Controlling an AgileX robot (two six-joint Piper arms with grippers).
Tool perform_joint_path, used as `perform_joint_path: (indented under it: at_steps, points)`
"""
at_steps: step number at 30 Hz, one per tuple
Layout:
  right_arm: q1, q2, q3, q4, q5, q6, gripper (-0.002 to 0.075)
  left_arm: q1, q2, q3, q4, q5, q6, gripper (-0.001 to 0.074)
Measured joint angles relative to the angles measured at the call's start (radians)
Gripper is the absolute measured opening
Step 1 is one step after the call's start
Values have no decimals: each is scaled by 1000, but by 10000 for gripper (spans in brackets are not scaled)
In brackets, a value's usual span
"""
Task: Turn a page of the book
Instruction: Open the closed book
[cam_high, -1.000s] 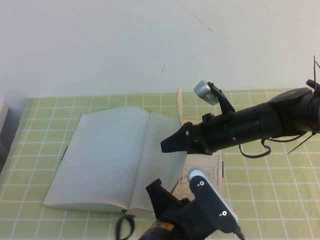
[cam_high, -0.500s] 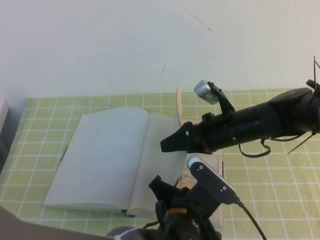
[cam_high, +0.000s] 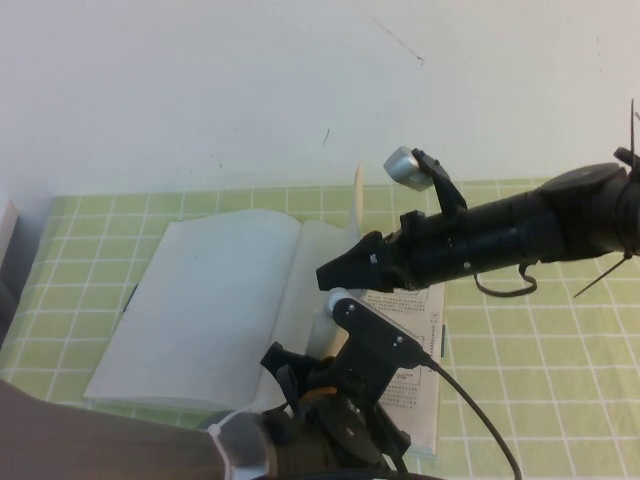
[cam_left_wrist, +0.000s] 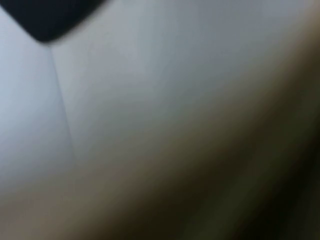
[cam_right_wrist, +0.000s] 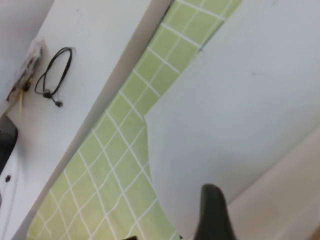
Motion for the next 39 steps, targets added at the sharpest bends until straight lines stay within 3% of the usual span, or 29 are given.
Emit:
perform_joint_path:
  at_steps: [5, 12, 15, 19, 24, 39]
  points:
    - [0, -70, -56, -80, 11, -18, 441, 0, 0, 0, -16, -10, -4, -4]
    - [-21, -191, -106, -369, 29, 30, 426, 9, 0, 0, -18, -34, -12, -4]
    - [-61, -228, -106, -534, 57, 125, 321, 25, 0, 0, -18, -36, -20, -4]
    - [-102, -230, -106, -673, 182, 178, 92, 50, 0, 0, -18, -36, -57, -4]
    - [-86, -164, -99, -695, 226, 194, 14, 62, 0, 0, -18, -36, -94, -4]
    - [30, 87, -86, -613, 26, 151, 3, 67, 0, 0, 13, -107, -98, -4]
